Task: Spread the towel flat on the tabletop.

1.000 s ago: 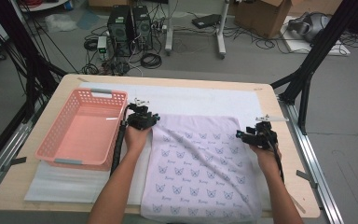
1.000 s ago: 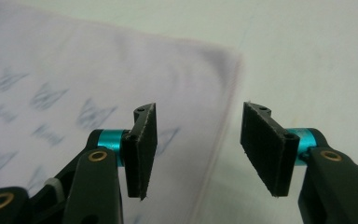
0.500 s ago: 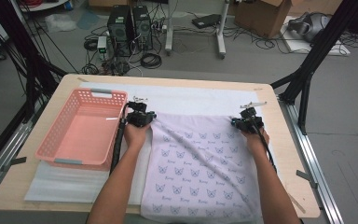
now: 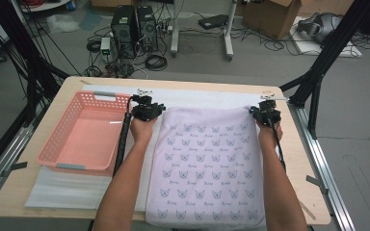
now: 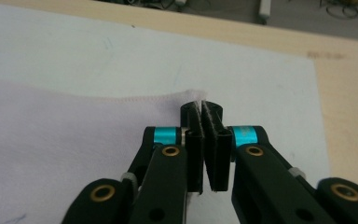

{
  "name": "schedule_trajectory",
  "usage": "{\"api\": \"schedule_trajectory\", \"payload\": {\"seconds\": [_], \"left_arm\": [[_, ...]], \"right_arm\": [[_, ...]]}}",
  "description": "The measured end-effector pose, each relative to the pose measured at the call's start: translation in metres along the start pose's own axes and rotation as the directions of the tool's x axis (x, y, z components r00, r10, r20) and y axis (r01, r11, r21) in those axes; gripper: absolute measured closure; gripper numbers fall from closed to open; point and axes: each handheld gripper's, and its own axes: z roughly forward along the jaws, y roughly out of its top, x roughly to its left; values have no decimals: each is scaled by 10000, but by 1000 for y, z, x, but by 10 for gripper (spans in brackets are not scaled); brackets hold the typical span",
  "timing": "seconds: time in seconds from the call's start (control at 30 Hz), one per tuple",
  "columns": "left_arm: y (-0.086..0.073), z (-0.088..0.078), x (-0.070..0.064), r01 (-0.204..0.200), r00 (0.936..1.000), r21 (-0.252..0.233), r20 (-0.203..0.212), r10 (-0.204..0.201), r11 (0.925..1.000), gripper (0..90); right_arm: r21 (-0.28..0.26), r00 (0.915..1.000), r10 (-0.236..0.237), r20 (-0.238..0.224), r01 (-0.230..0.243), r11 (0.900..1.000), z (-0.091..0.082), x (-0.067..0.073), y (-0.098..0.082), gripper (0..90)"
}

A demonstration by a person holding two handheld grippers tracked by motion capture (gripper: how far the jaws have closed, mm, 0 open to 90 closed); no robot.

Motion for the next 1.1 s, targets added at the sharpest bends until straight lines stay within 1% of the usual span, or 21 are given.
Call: {"api": "schedule_trajectory", "payload": {"seconds": [0.03,0.13,0.23,0.33,0.37,0.4,0.43,0.47,0.5,0.53,0.57,0.6,0.63,0.7,0.8,0.87,0.93,0.97,1.0,1.03,1.1], "left_arm": [[0,-1,0,-15,10000,151,37,15,9999,543],[-5,-1,-1,-534,9986,1014,0,536,9934,505],[-11,3,-2,-857,9962,1698,-34,876,9817,489],[-16,10,-7,-954,9954,1984,191,935,9755,503],[-18,12,-10,-1120,9937,1975,136,1115,9739,536],[-18,12,-15,-1572,9865,1989,-144,1632,9673,547],[-20,12,-16,-1884,9803,1823,-253,1961,9650,643],[-20,13,-15,-1597,9859,1799,-201,1659,9706,862],[-19,13,-14,-1198,9903,1713,-492,1300,9779,858],[-19,13,-13,-1296,9842,1649,-989,1471,9778,865],[-18,12,-10,-1177,9806,1585,-1375,1400,9803,867],[-17,10,-5,-854,9824,1473,-1522,1079,9854,867],[-18,9,1,-417,9879,1375,-1424,614,9896,866],[-21,7,4,-434,9903,1291,-1255,597,9907,826],[-25,4,5,-60,9960,1021,-876,150,9948,583],[-24,2,3,-181,9982,1107,-540,242,9937,493],[-23,-2,-3,-383,9989,1020,-227,408,9940,438],[-22,-3,-6,-452,9990,971,-26,456,9942,416],[-21,-5,-9,-495,9987,877,137,484,9949,407],[-20,-7,-11,-563,9982,798,257,544,9952,404],[-17,-11,-15,-535,9974,599,506,505,9968,394]], "right_arm": [[117,9998,163,100,-164,9998,2,-1,-2,756],[154,9984,539,154,-541,9984,0,-4,-2,660],[69,9990,445,-44,-445,9990,-8,-6,1,630],[-18,9990,383,-237,-384,9993,-19,-9,3,610],[12,9992,318,-237,-318,9995,-22,-10,3,607],[-2,9993,289,-240,-289,9996,-24,-11,3,606],[-42,9992,303,-263,-305,9995,-27,-12,2,606],[-30,9989,322,-338,-323,9995,-30,-14,0,606],[22,9990,298,-347,-298,9996,-32,-15,-2,606],[89,9989,280,-363,-277,9996,-33,-15,-4,606],[180,9986,312,-427,-305,9994,-35,-16,-6,607],[219,9981,322,-522,-311,9993,-36,-16,-8,610],[279,9980,252,-584,-236,9993,-39,-15,-10,610],[240,9961,209,-853,-189,9995,-43,-13,-17,612],[453,9925,21,-1219,34,9990,-44,-9,-30,614],[951,9842,22,-1770,149,9954,-41,-6,-38,591],[1528,9703,-131,-2415,513,9869,-37,1,-42,560],[1740,9681,-337,-2483,788,9816,-36,7,-42,558],[1870,9661,-546,-2522,1040,9769,-34,13,-43,585],[1908,9688,-865,-2324,1326,9726,-33,18,-42,637],[1901,9731,-1275,-1917,1643,9679,-34,23,-41,856]]}}
